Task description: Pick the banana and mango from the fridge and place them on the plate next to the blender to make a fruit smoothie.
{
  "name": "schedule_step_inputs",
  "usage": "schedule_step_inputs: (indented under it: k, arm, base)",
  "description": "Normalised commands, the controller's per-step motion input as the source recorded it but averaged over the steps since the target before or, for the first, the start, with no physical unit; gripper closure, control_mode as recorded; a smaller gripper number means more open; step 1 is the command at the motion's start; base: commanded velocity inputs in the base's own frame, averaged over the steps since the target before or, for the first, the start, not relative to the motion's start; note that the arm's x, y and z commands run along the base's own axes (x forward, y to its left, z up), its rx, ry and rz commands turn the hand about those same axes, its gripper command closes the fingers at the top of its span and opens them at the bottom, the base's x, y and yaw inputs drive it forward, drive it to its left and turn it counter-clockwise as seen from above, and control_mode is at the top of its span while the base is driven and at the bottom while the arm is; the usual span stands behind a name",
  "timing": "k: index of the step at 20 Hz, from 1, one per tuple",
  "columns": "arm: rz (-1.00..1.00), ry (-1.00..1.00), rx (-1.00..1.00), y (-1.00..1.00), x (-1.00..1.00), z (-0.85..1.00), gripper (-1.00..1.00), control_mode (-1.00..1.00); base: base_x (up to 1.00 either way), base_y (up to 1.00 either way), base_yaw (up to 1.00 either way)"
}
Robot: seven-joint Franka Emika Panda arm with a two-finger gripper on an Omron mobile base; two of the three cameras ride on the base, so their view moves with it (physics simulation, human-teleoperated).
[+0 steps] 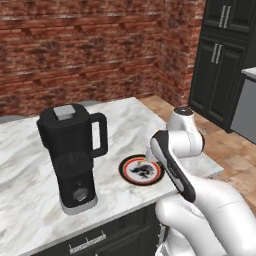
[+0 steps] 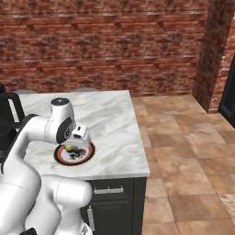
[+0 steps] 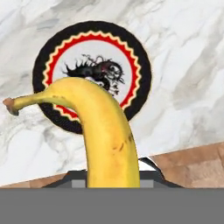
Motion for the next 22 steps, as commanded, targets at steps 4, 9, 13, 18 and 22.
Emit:
schedule_step_inputs:
  k: [4, 9, 13, 18, 22]
  arm:
    - [0.0, 0.0, 0.0, 0.05, 0.79, -0.48, 1.0, -1.0]
    - [0.0, 0.0, 0.0, 0.0, 0.68, -0.62, 1.0, -1.0]
    - [0.0, 0.0, 0.0, 0.13, 0.56, -0.61, -1.0, -1.0]
    - [-0.01, -0.09, 0.0, 0.09, 0.22, -0.22, -1.0, -1.0]
    - [-0.01, 0.0, 0.0, 0.05, -0.06, 0.47, -1.0, -1.0]
  base:
    - [0.0, 0.0, 0.0]
    - [0.0, 0.0, 0.0]
    - [0.0, 0.0, 0.0]
    - [0.0, 0.0, 0.0]
    - [0.0, 0.0, 0.0]
